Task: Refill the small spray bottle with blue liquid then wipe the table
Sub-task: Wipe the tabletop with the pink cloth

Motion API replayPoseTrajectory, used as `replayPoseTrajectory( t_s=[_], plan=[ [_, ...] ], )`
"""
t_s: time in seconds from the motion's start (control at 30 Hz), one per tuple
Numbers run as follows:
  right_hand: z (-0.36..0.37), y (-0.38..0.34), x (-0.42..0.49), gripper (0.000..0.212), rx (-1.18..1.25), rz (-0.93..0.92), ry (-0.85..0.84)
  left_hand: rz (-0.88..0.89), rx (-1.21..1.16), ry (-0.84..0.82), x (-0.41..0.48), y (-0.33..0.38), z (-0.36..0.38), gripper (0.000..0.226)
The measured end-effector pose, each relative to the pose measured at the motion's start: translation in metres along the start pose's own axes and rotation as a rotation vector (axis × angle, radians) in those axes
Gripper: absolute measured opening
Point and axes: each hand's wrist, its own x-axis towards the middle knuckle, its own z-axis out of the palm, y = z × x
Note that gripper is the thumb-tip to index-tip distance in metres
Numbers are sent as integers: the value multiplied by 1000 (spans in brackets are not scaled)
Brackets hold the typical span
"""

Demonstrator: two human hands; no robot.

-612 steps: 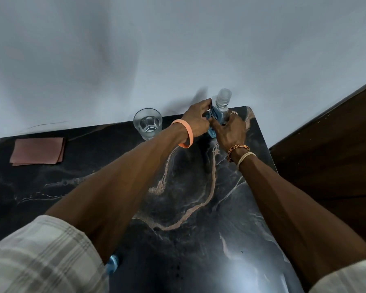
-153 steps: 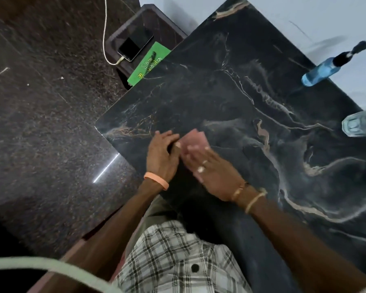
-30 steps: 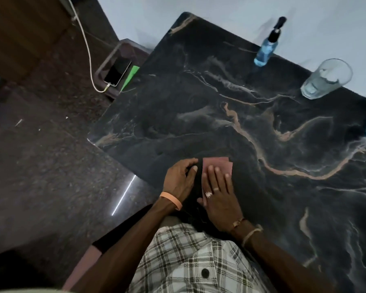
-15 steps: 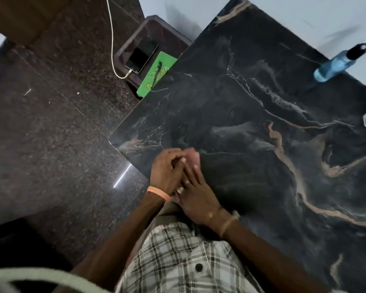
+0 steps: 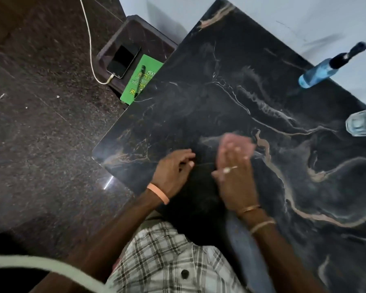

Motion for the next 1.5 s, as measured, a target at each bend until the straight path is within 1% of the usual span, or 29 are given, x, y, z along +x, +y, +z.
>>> replayPoseTrajectory(
  t_s=[0.1, 0.13, 0.17, 0.2, 0.27, 0.3, 0.33, 0.37, 0.4, 0.5, 0.57, 0.63, 0.67, 0.73, 0.8, 0.87, 0.9, 0.93, 1.03, 1.07, 1.1, 1.13, 1.17, 1.27, 1.33, 1.37, 1.4, 1.43, 1.5],
  plan=[
    [-24, 60, 26, 64, 84, 439, 44, -9, -93, 90, -3, 19, 22, 21],
    [-32, 55, 37, 63, 135, 523, 57, -49, -115, 135, -3, 22, 26, 21],
    [-37, 39, 44, 60, 148, 515, 70, -111, -135, 191, -3, 22, 28, 22],
    [-34, 19, 44, 57, 95, 402, 75, -172, -156, 253, -4, 22, 29, 22],
    [-21, -30, 25, 57, -16, -60, 35, -259, -189, 358, -6, 18, 27, 25],
    [-12, -51, 6, 61, -42, -284, -23, -279, -182, 374, -10, 16, 26, 26],
    [-2, -67, -18, 62, -53, -445, -84, -279, -157, 361, -16, 14, 26, 26],
    [10, -72, -45, 62, -52, -530, -109, -249, -123, 320, -25, 14, 29, 25],
    [19, -65, -71, 62, -33, -546, -97, -195, -81, 272, -34, 15, 34, 24],
    [32, 2, -121, 63, -69, -403, -26, -27, 61, 119, -62, 25, 61, 26],
    [28, 42, -126, 64, -73, -192, 48, 13, 72, 64, -74, 39, 82, 29],
    [19, 38, -119, 62, 11, 23, 76, 25, 67, 39, -81, 53, 104, 31],
    [20, 22, -119, 60, 56, 50, 70, 20, 57, 34, -85, 58, 113, 32],
    [32, -6, -141, 60, 45, -81, 39, 32, 32, 1, -95, 69, 132, 35],
    [49, 2, -189, 56, -2, -234, 37, 85, 98, -105, -107, 77, 151, 38],
    [63, 41, -242, 58, -27, -192, 72, 206, 220, -250, -120, 79, 169, 41],
    [70, 63, -270, 60, -12, -102, 74, 269, 289, -313, -126, 81, 177, 43],
    [77, 85, -300, 61, 35, 46, 69, 317, 364, -365, -131, 83, 185, 45],
    [88, 132, -382, 61, 229, 719, 151, 348, 517, -419, -138, 86, 200, 55],
    [88, 136, -393, 67, 264, 909, 156, 349, 542, -428, -138, 88, 204, 57],
    [88, 130, -395, 73, 260, 1030, 137, 365, 563, -444, -138, 91, 208, 58],
    [85, 118, -389, 74, 200, 1031, 115, 396, 588, -466, -137, 95, 212, 59],
    [84, 101, -376, 70, 140, 934, 106, 434, 616, -490, -136, 98, 215, 59],
    [91, 50, -325, 59, 154, 477, 159, 541, 659, -584, -136, 109, 228, 57],
    [92, 46, -302, 55, 140, 228, 164, 563, 659, -617, -134, 113, 230, 55],
    [90, 59, -300, 55, 125, 200, 157, 566, 664, -620, -133, 114, 230, 55],
    [87, 81, -303, 57, 103, 246, 147, 575, 666, -618, -131, 114, 229, 56],
    [87, 103, -311, 58, 74, 348, 129, 588, 665, -620, -129, 115, 227, 56],
    [88, 147, -341, 58, 122, 669, 135, 604, 649, -630, -127, 114, 222, 58]
  ],
)
